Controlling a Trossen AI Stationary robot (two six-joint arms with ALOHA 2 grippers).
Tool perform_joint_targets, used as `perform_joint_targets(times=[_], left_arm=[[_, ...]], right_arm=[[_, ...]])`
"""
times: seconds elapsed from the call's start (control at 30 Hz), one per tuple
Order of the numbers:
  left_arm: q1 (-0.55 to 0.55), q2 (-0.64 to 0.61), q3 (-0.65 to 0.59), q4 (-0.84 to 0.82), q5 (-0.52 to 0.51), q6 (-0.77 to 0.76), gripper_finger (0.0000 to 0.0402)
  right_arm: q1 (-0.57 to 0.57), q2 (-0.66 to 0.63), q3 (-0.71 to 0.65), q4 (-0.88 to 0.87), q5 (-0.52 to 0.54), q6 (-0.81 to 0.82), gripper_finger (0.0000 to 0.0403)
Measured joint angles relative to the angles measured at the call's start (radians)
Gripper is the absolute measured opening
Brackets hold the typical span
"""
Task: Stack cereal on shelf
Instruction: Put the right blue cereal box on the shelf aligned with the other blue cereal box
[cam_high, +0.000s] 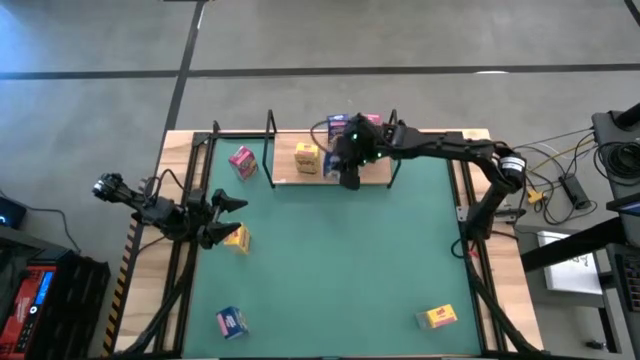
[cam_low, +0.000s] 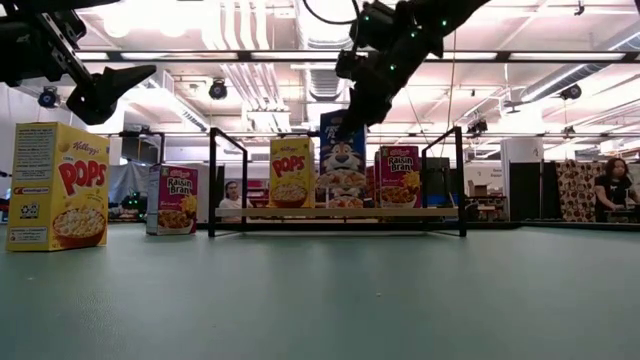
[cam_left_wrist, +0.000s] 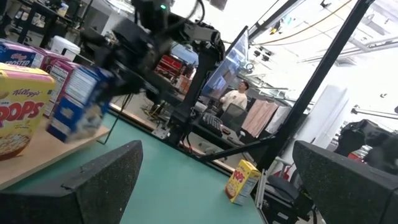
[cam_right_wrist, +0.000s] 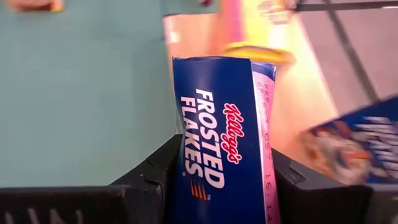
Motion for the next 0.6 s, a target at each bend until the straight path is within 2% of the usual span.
perform_joint_targets(times=[0.2,0.6], left_arm=[[0.0,0.001,0.0,0.0,0.0,0.0,0.0398],[0.0,0.001,0.0,0.0,0.0,0.0,0.0398]], right_arm=[[-0.072,0.01,0.0,0.062,0.003,-0.021,0.0141],[-0.131,0.064,0.0,0.118,0.001,-0.131,0.0155]])
